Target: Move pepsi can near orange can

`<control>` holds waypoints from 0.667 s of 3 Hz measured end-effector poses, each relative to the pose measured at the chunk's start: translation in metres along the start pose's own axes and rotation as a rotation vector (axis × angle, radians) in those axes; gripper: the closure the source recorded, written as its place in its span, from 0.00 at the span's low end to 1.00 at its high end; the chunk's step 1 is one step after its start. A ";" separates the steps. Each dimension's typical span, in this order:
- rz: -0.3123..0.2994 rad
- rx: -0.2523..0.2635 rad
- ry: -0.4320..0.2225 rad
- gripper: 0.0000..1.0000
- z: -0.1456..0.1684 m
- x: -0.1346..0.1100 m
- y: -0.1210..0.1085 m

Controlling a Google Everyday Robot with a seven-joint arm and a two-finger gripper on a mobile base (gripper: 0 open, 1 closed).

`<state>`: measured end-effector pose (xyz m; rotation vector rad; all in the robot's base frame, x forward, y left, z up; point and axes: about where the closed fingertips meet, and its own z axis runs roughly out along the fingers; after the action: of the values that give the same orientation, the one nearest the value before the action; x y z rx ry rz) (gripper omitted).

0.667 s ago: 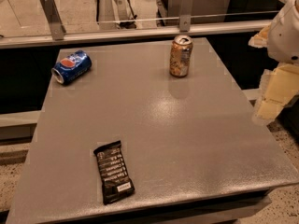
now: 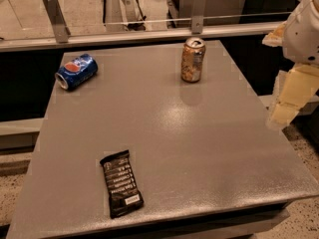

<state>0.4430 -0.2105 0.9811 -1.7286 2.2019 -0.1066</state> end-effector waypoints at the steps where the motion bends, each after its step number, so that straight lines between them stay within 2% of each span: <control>1: -0.127 0.033 -0.082 0.00 0.002 -0.055 -0.017; 2: -0.355 0.056 -0.247 0.00 0.006 -0.153 -0.033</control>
Offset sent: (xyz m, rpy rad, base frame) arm 0.0902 0.2149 0.0577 0.1734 -0.2468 0.6127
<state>0.5065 -0.0717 1.0176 -1.9673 1.6908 -0.0359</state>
